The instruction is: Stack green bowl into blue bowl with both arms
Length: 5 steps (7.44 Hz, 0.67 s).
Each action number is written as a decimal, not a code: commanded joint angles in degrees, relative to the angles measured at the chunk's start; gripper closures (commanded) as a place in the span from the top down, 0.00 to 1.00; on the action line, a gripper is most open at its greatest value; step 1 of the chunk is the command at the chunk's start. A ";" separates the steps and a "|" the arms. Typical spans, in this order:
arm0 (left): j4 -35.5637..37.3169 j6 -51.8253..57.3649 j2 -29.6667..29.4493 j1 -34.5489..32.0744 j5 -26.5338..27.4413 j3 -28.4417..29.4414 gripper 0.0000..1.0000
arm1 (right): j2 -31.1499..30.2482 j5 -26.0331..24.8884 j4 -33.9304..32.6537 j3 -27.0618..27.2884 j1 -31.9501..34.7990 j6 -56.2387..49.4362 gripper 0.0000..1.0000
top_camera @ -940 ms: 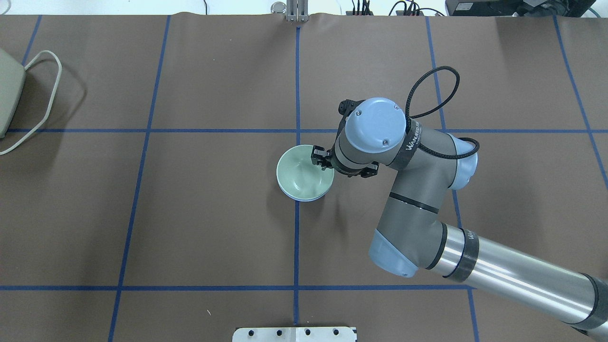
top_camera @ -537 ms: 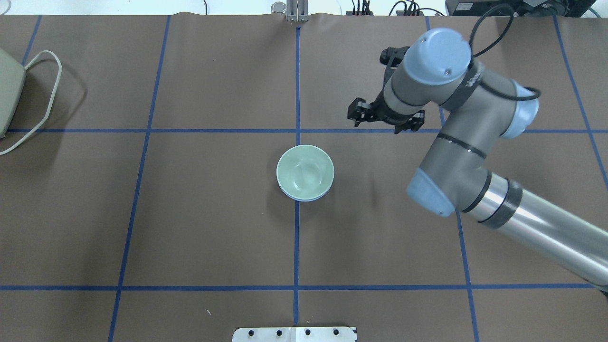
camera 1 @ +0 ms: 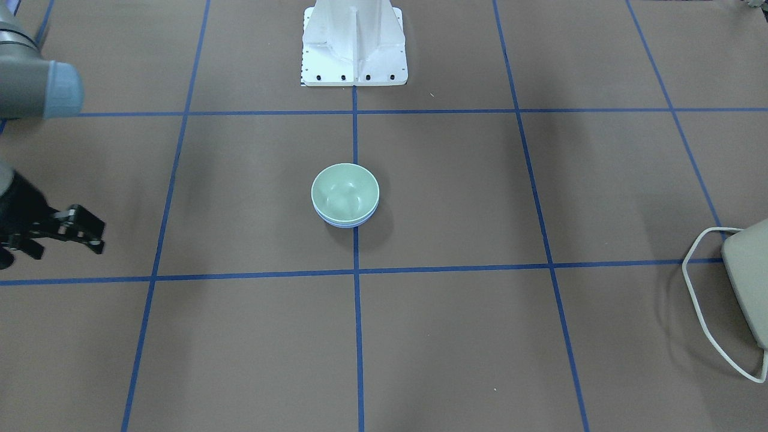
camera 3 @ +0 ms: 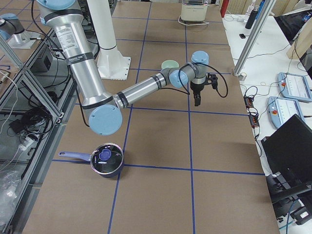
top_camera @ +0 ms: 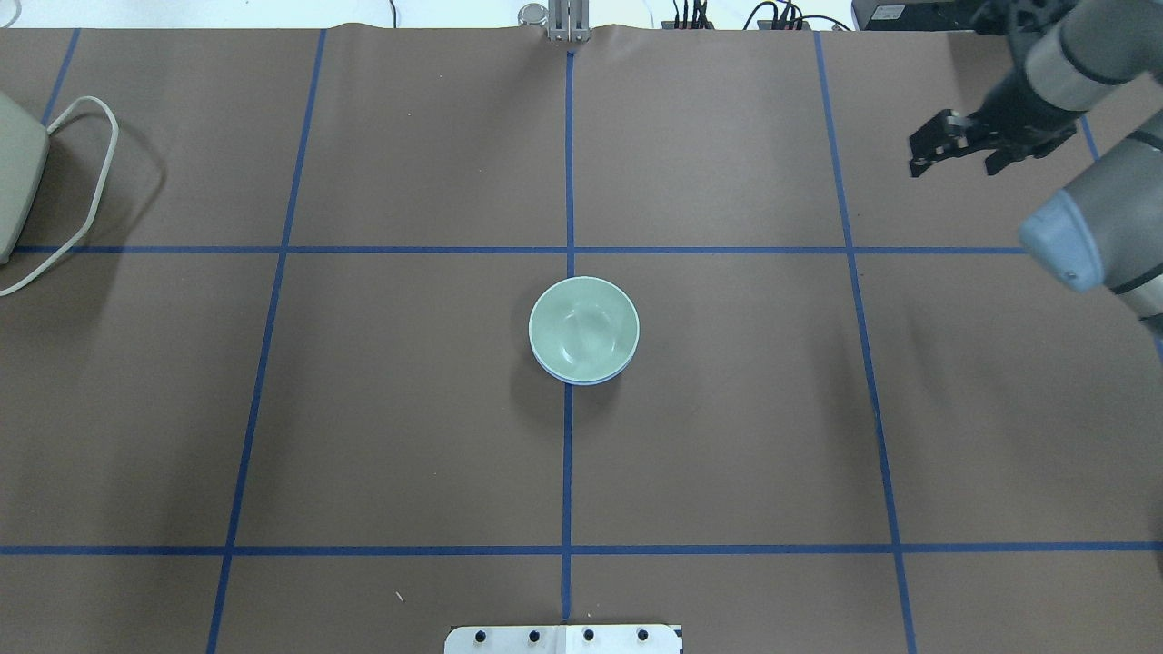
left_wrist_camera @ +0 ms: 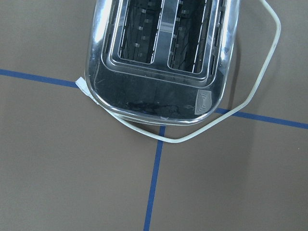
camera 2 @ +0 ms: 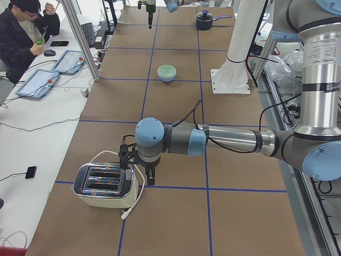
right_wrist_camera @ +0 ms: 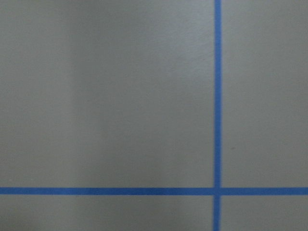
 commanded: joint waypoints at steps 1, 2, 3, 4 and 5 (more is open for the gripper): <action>-5.15 0.41 2.60 0.84 2.76 -0.02 0.98 | -12.30 2.96 0.02 0.09 10.51 -18.96 1.00; -5.06 0.42 2.70 0.93 2.58 0.51 0.98 | -17.32 2.88 0.02 0.09 14.38 -25.48 1.00; -4.98 0.42 3.92 0.93 2.49 0.51 0.98 | -21.02 3.23 0.02 0.18 19.11 -29.29 1.00; -5.15 0.50 5.06 0.93 2.67 0.16 0.98 | -24.37 3.40 0.54 0.09 22.21 -31.07 1.00; -5.06 0.50 5.16 0.93 2.93 0.51 0.98 | -27.45 2.71 0.72 0.26 25.11 -32.74 1.00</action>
